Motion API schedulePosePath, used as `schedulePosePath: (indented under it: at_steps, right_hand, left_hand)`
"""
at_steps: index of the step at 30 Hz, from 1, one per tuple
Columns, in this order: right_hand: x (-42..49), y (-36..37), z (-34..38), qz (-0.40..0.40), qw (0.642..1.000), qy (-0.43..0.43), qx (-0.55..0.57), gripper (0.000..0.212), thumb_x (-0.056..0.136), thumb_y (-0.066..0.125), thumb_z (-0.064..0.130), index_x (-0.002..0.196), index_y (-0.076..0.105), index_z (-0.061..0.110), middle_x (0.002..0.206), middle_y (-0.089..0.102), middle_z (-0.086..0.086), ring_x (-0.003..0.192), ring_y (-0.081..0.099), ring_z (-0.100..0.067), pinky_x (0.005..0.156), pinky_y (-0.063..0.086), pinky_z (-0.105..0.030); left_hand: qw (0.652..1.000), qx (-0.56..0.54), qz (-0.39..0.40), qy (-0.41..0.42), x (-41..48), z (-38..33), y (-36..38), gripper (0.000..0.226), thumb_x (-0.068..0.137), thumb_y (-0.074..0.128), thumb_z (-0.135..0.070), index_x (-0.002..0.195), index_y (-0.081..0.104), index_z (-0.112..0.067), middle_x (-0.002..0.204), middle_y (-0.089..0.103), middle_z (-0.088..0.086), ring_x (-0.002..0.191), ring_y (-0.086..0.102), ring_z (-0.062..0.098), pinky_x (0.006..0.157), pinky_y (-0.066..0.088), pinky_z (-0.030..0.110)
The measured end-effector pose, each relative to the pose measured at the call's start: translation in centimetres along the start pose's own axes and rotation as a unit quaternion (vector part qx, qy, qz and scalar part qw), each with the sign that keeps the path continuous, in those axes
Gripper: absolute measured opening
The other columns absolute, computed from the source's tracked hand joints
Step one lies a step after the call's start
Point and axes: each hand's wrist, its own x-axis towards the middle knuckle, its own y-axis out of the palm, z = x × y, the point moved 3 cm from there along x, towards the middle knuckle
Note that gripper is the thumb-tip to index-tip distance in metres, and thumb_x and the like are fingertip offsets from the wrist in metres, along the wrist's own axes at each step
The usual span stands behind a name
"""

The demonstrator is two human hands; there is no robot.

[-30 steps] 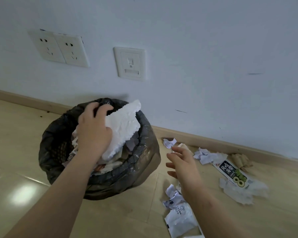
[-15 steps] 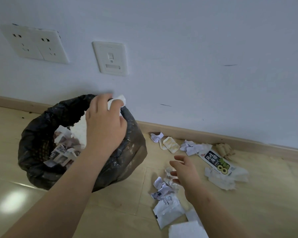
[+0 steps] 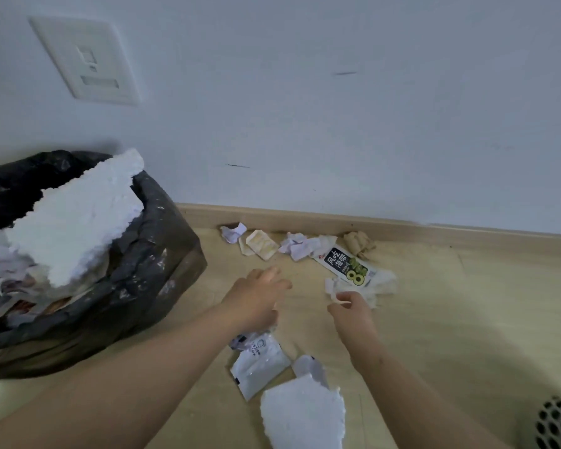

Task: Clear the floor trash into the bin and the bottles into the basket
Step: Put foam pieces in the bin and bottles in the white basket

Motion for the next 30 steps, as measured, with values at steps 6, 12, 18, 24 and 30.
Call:
schedulePosePath:
  at_steps: [6, 12, 18, 24, 30]
  right_hand:
    - [-0.1, -0.5, -2.3, 0.02, 0.988, -0.054, -0.143, 0.039, 0.089, 0.05, 0.013, 0.128, 0.049, 0.016, 0.131, 0.047, -0.009, 0.117, 0.049, -0.022, 0.097, 0.041, -0.033]
    - [-2.7, 3.1, -2.6, 0.103, 0.88, -0.259, -0.385, 0.054, 0.087, 0.054, 0.034, 0.138, 0.037, 0.033, 0.146, 0.031, 0.006, 0.132, 0.031, -0.018, 0.106, 0.026, -0.029]
    - [-4.3, 8.2, -3.6, 0.195, 0.758, -0.359, -0.509, 0.069, 0.087, 0.053, 0.033, 0.145, 0.017, 0.041, 0.158, -0.004, 0.004, 0.143, 0.005, -0.027, 0.113, 0.011, -0.044]
    - [-3.1, 8.2, -2.9, 0.13, 0.769, -0.334, -0.53, 0.057, 0.054, 0.079, 0.044, 0.108, 0.064, 0.032, 0.113, 0.057, -0.002, 0.099, 0.058, -0.028, 0.081, 0.048, -0.037]
    - [-0.5, 5.2, -3.6, 0.085, 0.82, -0.278, -0.493, 0.046, 0.09, 0.049, 0.039, 0.135, 0.04, 0.029, 0.139, 0.034, 0.002, 0.126, 0.032, -0.025, 0.098, 0.034, -0.034]
  left_hand:
    - [0.994, -0.057, 0.07, -0.069, -0.9, 3.2, 3.9, 0.066, 0.085, 0.055, -0.047, 0.143, 0.024, -0.037, 0.154, 0.009, -0.004, 0.139, 0.019, 0.027, 0.105, 0.035, 0.04]
    - [0.988, -0.034, -0.047, -0.141, -1.9, 5.0, 4.8, 0.054, 0.089, 0.051, -0.031, 0.139, 0.032, -0.034, 0.149, 0.023, -0.004, 0.128, 0.033, 0.023, 0.097, 0.039, 0.033]
    - [0.976, -0.041, -0.039, -0.209, -2.8, 5.3, 5.4, 0.057, 0.09, 0.044, -0.033, 0.144, 0.025, -0.033, 0.156, 0.01, 0.0, 0.136, 0.024, 0.027, 0.104, 0.031, 0.037]
    - [0.979, -0.067, -0.032, -0.19, -3.0, 5.2, 5.2, 0.053, 0.086, 0.048, -0.035, 0.137, 0.037, -0.033, 0.146, 0.03, -0.004, 0.129, 0.032, 0.025, 0.1, 0.033, 0.034]
    - [0.982, -0.109, -0.017, -0.156, -0.8, 3.0, 4.3, 0.046, 0.085, 0.051, -0.032, 0.13, 0.044, -0.033, 0.135, 0.041, -0.005, 0.129, 0.033, 0.022, 0.101, 0.031, 0.034]
